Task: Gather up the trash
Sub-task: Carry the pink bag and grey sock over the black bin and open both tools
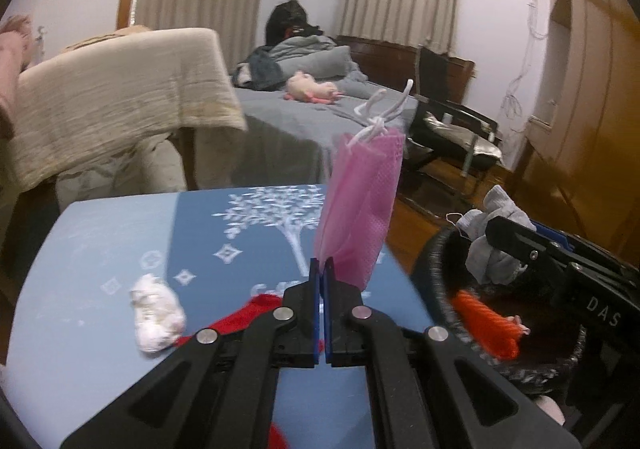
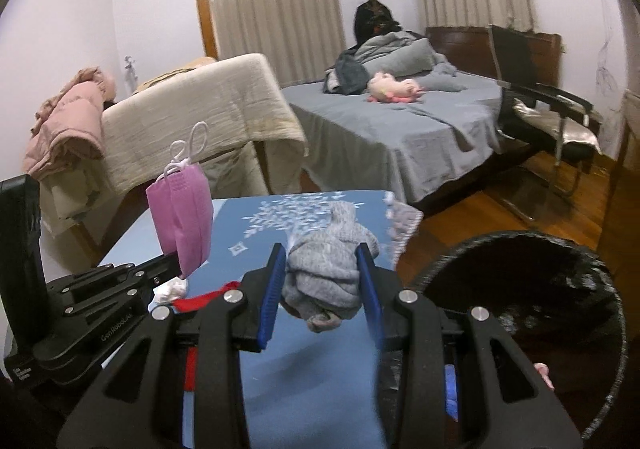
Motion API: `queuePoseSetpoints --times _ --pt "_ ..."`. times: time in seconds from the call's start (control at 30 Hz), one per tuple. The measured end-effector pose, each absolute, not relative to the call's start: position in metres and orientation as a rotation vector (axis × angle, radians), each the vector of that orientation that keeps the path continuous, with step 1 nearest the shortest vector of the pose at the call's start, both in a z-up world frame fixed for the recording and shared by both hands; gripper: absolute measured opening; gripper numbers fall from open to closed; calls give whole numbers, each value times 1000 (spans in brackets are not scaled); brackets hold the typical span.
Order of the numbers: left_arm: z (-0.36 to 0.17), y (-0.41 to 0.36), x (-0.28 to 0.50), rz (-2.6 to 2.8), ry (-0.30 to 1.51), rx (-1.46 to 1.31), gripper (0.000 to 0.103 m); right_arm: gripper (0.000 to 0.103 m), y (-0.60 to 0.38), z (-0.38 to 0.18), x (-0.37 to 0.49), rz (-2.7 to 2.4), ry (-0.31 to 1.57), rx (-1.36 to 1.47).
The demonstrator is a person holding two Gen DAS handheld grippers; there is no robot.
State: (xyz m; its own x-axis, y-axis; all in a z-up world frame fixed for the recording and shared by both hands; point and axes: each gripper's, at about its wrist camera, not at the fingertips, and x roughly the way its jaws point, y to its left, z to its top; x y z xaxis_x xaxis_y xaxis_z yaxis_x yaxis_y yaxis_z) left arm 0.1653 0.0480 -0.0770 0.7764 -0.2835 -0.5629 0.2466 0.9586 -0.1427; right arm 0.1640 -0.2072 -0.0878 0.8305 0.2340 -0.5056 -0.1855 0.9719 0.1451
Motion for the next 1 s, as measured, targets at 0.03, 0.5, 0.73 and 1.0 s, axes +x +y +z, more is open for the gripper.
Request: queuePoseSetpoints --times 0.03,0.5,0.73,1.0 --pt "-76 41 165 -301 617 -58 1 35 -215 -87 161 209 545 94" --pt "-74 -52 159 -478 611 0 1 35 -304 -92 125 26 531 125" --pt "-78 -90 157 -549 620 19 1 35 -338 -97 113 -46 536 139" --pt "-88 -130 159 -615 635 47 1 35 -372 -107 110 -114 549 156"
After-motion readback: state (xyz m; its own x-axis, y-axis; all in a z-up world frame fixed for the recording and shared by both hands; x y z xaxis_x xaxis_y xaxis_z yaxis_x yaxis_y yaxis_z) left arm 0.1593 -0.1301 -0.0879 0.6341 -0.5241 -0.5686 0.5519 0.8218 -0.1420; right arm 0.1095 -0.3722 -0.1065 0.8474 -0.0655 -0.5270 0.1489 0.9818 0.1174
